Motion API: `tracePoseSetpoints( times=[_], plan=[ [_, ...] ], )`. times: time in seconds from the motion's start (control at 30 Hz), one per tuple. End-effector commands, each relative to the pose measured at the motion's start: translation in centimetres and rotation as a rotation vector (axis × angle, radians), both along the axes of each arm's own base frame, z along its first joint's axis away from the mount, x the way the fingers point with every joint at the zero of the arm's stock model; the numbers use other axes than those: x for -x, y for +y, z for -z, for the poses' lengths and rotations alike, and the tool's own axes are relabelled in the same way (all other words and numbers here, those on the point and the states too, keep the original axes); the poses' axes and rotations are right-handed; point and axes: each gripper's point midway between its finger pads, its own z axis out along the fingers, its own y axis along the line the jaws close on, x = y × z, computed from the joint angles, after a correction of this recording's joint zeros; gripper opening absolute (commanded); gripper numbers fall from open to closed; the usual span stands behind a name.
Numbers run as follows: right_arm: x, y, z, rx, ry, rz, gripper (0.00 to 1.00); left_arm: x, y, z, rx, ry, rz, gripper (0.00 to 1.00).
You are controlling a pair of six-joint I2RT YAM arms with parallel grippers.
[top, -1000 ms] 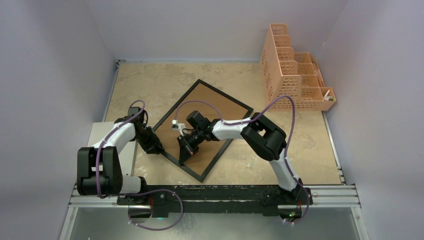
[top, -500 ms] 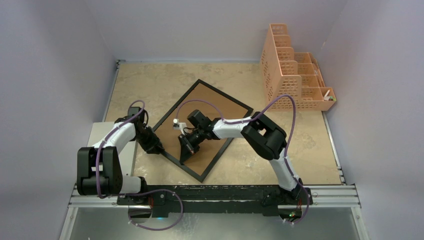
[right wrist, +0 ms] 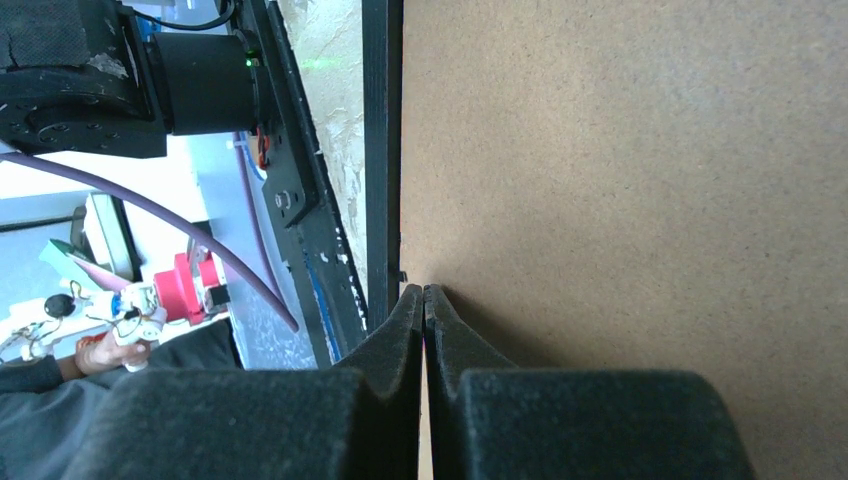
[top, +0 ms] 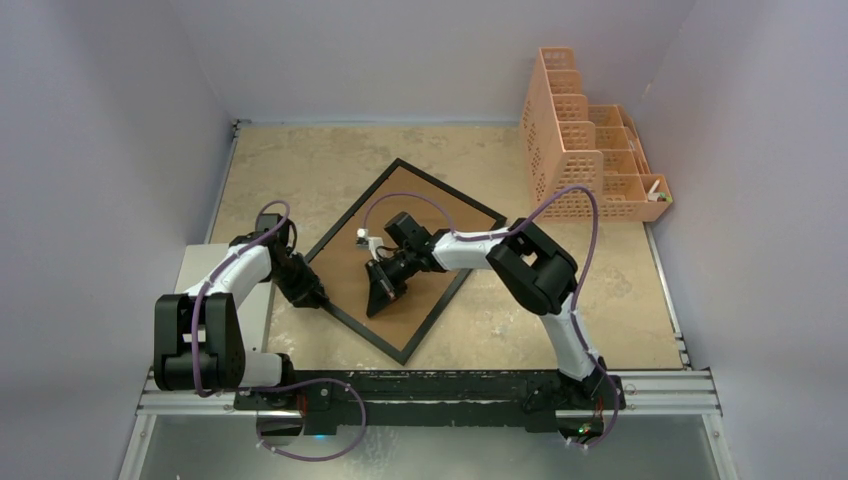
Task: Put the photo into the frame
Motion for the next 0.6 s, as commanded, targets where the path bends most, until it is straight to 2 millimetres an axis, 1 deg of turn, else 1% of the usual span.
tracePoseSetpoints(
  times=[0.0, 0.07, 0.1, 0.17, 0.2, 0.23, 0.3, 0.37, 0.4, 0.47, 0.57],
  plan=[
    [-3.0, -5.6, 8.9, 0.332, -0.170, 0.147, 0.03, 0.1, 1.0, 0.2, -0.067, 0.009, 0.012, 0.24],
    [-3.2, -5.3, 8.0, 0.301, -0.185, 0.154, 0.04, 0.0, 0.9, 0.2, -0.061, 0.004, 0.012, 0.24],
    [-3.3, -5.0, 7.2, 0.278, -0.194, 0.157, 0.05, -0.1, 0.8, 0.1, -0.055, -0.001, 0.011, 0.24],
    [-3.8, -4.3, 4.8, 0.225, -0.219, 0.177, 0.08, -0.4, 0.4, -0.1, -0.031, -0.017, 0.017, 0.24],
    [-4.3, -4.0, 3.5, 0.207, -0.242, 0.195, 0.09, -0.6, 0.2, -0.1, -0.021, -0.025, 0.015, 0.26],
    [-5.2, -3.6, 2.0, 0.190, -0.278, 0.226, 0.11, -0.7, 0.1, -0.2, -0.013, -0.033, 0.014, 0.27],
    [-7.9, -3.5, -1.2, 0.189, -0.357, 0.329, 0.15, -1.0, 0.0, -0.2, -0.010, -0.045, 0.009, 0.32],
    [-11.3, -4.5, -3.9, 0.226, -0.426, 0.474, 0.17, -1.3, 0.2, -0.2, -0.020, -0.055, 0.003, 0.38],
    [-13.6, -5.5, -5.2, 0.258, -0.473, 0.571, 0.18, -1.4, 0.3, -0.1, -0.027, -0.061, -0.002, 0.40],
    [-17.0, -7.6, -7.3, 0.291, -0.528, 0.709, 0.25, -1.7, 0.6, -0.1, -0.041, -0.072, -0.008, 0.44],
    [-21.9, -11.7, -9.6, 0.373, -0.627, 0.913, 0.47, -2.3, 0.7, 0.0, -0.049, -0.091, -0.009, 0.47]
  ],
)
